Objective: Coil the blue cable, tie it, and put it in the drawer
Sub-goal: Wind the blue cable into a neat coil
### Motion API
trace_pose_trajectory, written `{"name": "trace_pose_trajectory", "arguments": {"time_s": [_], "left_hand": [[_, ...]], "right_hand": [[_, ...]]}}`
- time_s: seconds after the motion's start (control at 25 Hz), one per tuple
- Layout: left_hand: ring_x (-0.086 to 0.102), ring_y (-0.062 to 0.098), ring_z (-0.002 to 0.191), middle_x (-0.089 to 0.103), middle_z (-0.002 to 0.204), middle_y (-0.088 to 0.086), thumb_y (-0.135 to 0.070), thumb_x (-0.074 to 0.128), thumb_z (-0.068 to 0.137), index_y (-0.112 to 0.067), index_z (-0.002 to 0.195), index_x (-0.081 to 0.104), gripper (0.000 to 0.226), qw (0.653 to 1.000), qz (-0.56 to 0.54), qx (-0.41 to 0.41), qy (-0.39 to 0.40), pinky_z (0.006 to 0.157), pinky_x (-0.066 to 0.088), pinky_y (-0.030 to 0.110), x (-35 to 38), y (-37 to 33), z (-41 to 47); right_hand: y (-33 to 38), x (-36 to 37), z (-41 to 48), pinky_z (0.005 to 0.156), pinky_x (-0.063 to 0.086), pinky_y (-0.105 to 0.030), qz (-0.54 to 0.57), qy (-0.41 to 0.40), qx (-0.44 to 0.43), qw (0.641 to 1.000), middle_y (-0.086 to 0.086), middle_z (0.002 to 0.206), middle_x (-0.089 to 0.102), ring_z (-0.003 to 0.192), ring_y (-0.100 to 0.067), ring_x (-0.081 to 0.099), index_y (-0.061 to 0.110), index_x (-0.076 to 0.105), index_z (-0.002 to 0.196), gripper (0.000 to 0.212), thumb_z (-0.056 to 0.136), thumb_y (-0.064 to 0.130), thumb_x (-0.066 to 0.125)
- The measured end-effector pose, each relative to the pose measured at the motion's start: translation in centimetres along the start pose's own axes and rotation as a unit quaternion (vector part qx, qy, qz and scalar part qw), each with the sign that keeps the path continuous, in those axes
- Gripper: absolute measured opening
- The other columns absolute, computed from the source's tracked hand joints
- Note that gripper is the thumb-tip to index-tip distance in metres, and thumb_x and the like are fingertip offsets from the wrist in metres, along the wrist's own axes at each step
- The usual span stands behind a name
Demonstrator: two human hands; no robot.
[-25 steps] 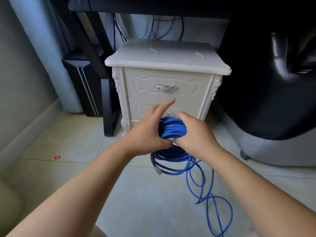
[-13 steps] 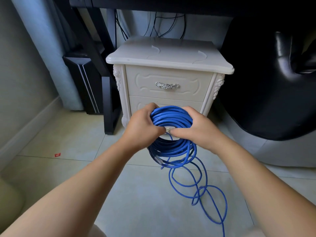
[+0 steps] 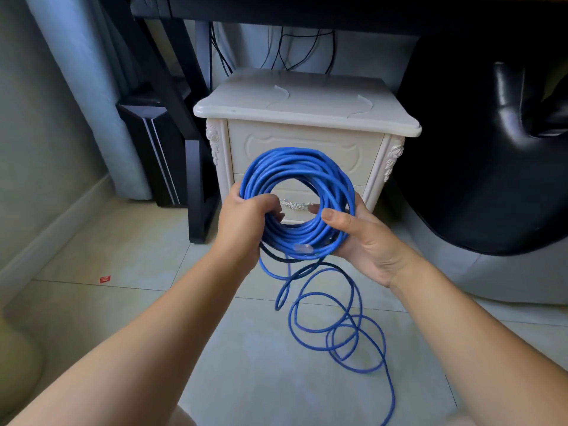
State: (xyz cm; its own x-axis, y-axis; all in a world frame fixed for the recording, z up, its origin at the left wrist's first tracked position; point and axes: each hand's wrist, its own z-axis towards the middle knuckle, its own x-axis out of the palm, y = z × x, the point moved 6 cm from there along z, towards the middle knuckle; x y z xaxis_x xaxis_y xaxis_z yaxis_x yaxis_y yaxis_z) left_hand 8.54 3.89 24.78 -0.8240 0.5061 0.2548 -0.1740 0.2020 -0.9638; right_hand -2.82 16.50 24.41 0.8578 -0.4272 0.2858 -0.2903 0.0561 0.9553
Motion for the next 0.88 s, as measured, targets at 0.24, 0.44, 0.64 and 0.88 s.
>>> {"name": "trace_pose_trajectory", "arguments": {"time_s": [0.24,0.44,0.64,0.88], "left_hand": [[0.057,0.022,0.067,0.056,0.069,0.004,0.0,0.064,0.07,-0.012,0.089,0.057,0.023,0.998,0.012,-0.043,0.038,0.073,0.05,0.04,0.8,1.3,-1.0],[0.069,0.02,0.09,0.069,0.09,0.004,-0.018,0.076,0.08,-0.014,0.109,0.064,0.032,0.983,0.11,-0.078,0.124,0.087,0.054,0.039,0.7,1.4,-0.5],[0.056,0.005,0.121,0.056,0.133,-0.008,-0.025,0.086,0.07,-0.041,0.142,0.039,0.088,0.963,0.21,0.042,0.161,0.097,0.045,0.024,0.2,-0.8,0.8],[0.06,-0.002,0.098,0.062,0.112,-0.018,-0.024,0.081,0.072,-0.038,0.137,0.045,0.076,0.862,0.445,0.165,0.179,0.077,0.042,0.003,1.9,-1.0,-0.4]], "right_hand": [[-0.3,-1.3,0.4,0.089,0.054,-0.049,-0.072,-0.161,-0.043,0.983,-0.008,0.086,0.066,0.085,-0.025,0.068,0.012,0.06,0.103,0.043,0.064,0.009,0.078],[0.3,-2.5,0.7,0.072,0.046,-0.04,-0.116,-0.21,-0.05,0.969,0.008,0.062,0.052,0.068,-0.019,0.054,0.018,0.053,0.08,0.033,0.052,0.007,0.065],[1.3,-2.2,0.4,0.07,0.051,-0.032,-0.266,-0.202,-0.072,0.94,0.011,0.073,0.06,0.068,-0.011,0.057,0.03,0.058,0.093,0.043,0.063,0.002,0.069],[2.1,0.3,0.2,0.067,0.048,-0.017,-0.392,-0.101,-0.106,0.908,0.009,0.093,0.066,0.076,-0.006,0.062,0.032,0.055,0.105,0.05,0.07,0.0,0.07]]}}
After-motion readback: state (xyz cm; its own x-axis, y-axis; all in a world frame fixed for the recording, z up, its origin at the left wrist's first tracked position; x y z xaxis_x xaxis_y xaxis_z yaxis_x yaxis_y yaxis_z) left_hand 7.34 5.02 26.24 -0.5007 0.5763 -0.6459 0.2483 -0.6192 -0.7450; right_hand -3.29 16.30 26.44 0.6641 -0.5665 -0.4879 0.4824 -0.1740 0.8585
